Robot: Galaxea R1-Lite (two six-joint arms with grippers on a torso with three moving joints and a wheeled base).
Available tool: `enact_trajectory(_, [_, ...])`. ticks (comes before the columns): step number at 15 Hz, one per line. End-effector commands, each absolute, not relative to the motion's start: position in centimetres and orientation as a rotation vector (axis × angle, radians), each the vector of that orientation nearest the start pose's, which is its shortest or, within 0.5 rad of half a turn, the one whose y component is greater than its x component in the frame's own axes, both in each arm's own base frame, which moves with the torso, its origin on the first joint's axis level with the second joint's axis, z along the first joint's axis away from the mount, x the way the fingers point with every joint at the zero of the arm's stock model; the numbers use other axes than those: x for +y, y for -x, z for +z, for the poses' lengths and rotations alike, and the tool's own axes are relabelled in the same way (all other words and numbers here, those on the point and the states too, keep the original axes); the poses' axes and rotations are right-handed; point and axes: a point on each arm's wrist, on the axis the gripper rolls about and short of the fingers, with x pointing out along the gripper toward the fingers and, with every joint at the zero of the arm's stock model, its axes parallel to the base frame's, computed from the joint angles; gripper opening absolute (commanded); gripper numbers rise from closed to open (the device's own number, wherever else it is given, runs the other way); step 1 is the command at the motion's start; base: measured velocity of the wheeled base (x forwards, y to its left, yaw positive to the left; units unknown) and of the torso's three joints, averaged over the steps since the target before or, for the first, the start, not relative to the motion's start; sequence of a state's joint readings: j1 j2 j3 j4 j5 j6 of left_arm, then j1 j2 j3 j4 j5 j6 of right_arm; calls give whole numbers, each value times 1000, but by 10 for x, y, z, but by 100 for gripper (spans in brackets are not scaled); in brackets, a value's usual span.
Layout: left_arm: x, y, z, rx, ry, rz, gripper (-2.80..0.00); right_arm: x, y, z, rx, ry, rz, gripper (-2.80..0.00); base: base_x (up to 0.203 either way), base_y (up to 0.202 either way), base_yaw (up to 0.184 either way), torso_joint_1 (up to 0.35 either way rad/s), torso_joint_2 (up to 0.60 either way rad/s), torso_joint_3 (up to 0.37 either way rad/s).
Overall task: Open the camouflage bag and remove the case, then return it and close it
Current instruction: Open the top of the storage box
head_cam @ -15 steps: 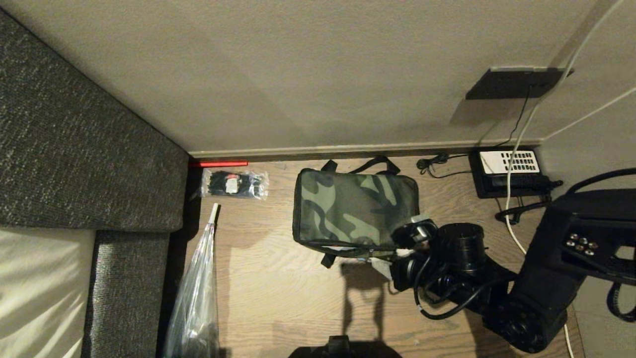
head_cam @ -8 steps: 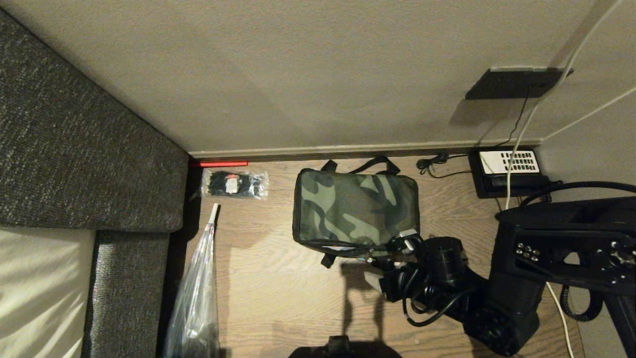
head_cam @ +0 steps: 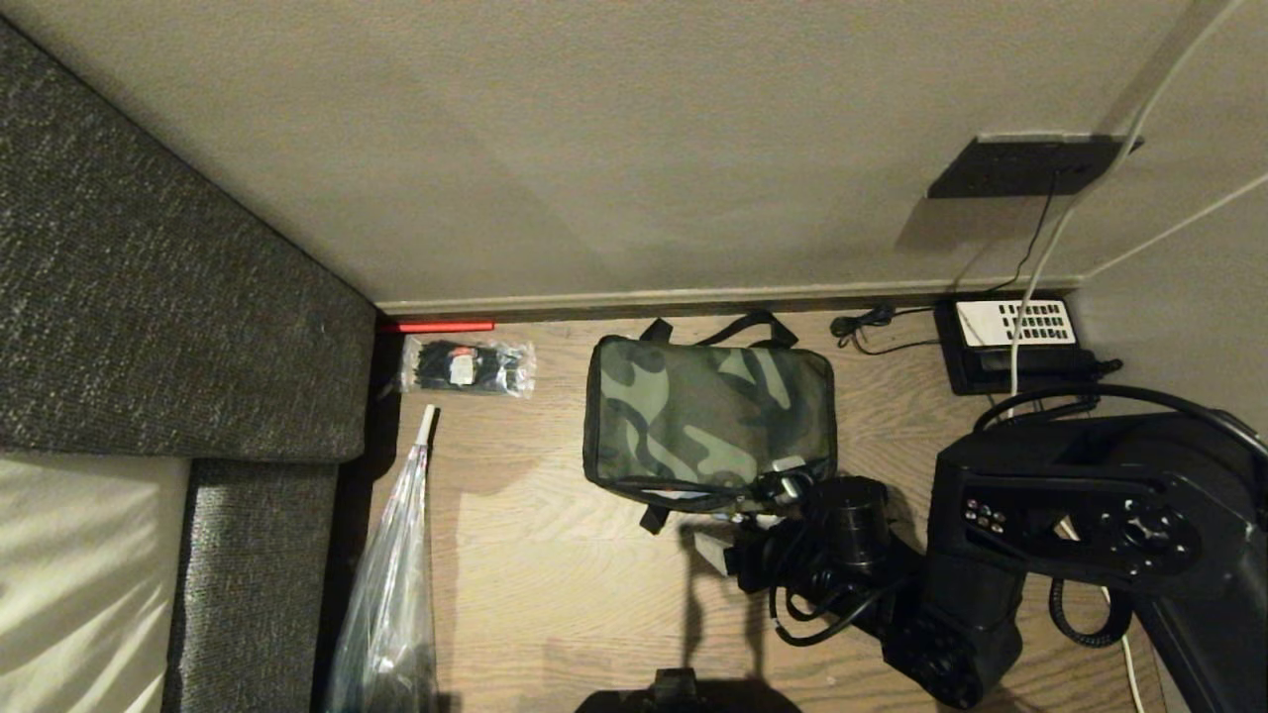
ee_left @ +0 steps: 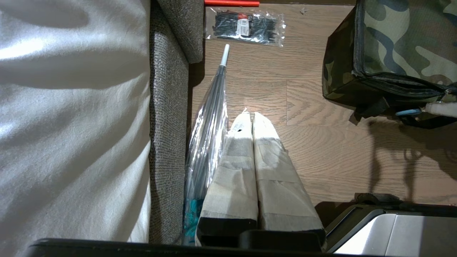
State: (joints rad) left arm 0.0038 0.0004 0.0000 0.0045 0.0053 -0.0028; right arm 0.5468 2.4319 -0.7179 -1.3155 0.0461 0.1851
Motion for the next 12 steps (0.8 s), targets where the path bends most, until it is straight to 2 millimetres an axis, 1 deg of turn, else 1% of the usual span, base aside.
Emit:
enact_trajectory(1, [0, 23, 74, 6, 3, 11, -280, 198, -320, -33, 413, -81, 554, 0, 0, 0, 0, 0, 0, 0])
enact_trajectory(3, [0, 23, 74, 6, 3, 11, -280, 198, -321, -37, 400, -86, 553, 0, 0, 0, 0, 0, 0, 0])
enact_trajectory(12, [0, 23, 74, 6, 3, 11, -280, 202, -327, -36, 375, -101, 551, 0, 0, 0, 0, 0, 0, 0])
